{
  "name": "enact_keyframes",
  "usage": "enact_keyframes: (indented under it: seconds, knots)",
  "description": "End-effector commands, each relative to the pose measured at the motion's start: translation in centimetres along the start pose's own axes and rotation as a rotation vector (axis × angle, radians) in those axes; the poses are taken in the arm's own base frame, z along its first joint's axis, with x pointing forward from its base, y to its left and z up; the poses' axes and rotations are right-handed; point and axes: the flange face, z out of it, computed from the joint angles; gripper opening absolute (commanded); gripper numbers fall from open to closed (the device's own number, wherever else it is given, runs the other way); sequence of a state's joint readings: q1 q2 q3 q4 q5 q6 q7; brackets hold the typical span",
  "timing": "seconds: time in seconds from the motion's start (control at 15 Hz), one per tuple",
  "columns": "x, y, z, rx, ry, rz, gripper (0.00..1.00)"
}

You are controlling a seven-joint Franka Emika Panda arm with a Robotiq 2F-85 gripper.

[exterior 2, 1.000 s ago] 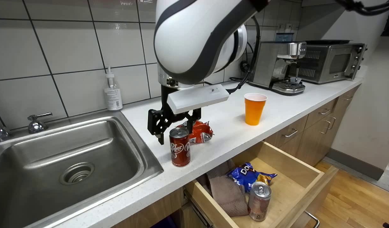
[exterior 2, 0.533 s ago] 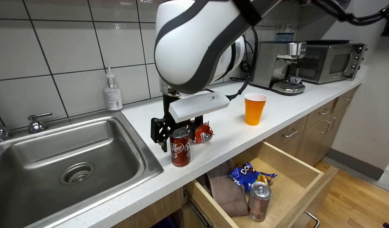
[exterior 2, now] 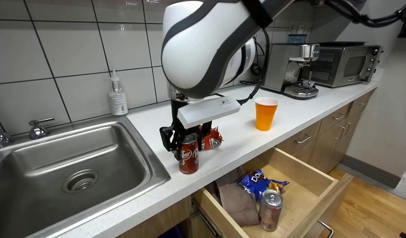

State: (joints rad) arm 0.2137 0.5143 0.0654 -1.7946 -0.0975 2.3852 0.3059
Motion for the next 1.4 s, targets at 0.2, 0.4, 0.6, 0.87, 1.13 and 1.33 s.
enact_keyframes:
  seconds: [0.2, 0.4, 0.6, 0.87, 1.13, 1.33]
  knots:
    - [0.3, 0.1, -0.8, 0.005, 0.000, -0.027, 0.39]
    - [0.0, 0.1, -1.3, 0.006, 0.003, -0.032, 0.39]
    - [-0.6, 0.3, -1.8, 0.010, 0.010, -0.031, 0.39]
    - [-1.8, 1.0, -2.8, 0.000, 0.022, -0.025, 0.39]
    - [-3.6, 2.4, -4.0, -0.001, 0.030, -0.005, 0.39]
    - [-5.4, 4.0, -4.9, -0.008, 0.039, 0.023, 0.39]
